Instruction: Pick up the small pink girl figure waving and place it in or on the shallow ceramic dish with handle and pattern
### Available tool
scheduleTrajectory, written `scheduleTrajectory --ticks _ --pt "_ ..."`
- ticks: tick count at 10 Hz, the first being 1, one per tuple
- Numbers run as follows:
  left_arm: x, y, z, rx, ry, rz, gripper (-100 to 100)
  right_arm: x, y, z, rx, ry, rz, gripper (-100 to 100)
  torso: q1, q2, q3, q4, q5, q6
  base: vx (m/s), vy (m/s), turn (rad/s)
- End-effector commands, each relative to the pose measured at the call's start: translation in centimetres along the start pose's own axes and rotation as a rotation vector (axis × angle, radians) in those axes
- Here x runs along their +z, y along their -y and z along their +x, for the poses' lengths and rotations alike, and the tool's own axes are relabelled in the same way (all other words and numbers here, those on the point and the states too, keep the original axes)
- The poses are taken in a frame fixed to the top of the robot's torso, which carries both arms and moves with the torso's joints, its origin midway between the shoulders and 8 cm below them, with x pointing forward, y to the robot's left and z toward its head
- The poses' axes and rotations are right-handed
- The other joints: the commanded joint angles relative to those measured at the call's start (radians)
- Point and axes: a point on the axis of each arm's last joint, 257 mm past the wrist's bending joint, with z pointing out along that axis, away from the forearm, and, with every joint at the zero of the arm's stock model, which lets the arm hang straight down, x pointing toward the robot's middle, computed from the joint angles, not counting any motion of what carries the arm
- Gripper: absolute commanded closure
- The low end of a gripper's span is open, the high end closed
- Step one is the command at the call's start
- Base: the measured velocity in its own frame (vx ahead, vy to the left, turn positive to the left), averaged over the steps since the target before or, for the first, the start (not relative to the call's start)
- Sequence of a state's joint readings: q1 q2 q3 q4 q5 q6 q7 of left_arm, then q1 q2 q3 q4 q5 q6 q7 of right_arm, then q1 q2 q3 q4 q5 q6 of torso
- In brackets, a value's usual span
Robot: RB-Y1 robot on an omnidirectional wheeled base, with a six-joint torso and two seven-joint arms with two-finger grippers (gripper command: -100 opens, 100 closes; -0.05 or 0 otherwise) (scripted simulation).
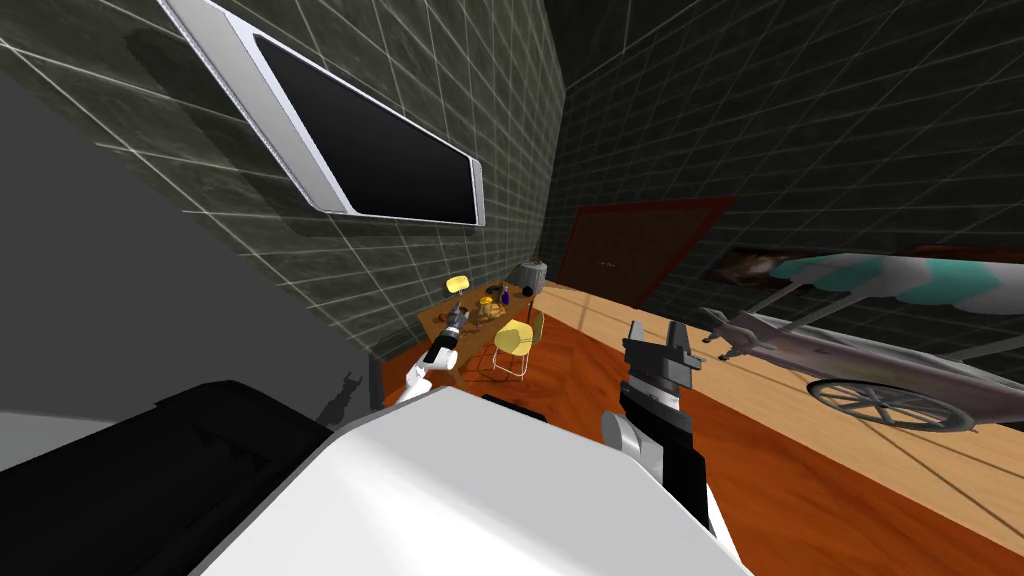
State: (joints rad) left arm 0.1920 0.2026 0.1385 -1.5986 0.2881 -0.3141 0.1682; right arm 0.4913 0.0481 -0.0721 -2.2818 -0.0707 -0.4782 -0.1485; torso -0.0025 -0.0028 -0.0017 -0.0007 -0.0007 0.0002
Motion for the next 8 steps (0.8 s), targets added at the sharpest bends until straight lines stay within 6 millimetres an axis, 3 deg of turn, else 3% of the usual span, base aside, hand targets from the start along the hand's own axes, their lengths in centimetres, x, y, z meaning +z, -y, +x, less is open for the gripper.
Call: scheduleTrajectory --ticks 1,8 --pt "0.1 -1.3 -1.0 -0.013 0.019 -0.032 -100 0.0 0.0 0.0 0.000 0.000 0.000 0 0.000 0.000 0.000 0.000 0.000 0.000 0.021 -0.049 0.066" --pt "1.6 -6.7 -4.4 -0.111 0.116 -0.163 -100 0.0 0.0 0.0 0.000 0.000 0.000 0 0.002 0.001 0.000 0.000 0.000 0.000 0.016 -0.045 0.069"
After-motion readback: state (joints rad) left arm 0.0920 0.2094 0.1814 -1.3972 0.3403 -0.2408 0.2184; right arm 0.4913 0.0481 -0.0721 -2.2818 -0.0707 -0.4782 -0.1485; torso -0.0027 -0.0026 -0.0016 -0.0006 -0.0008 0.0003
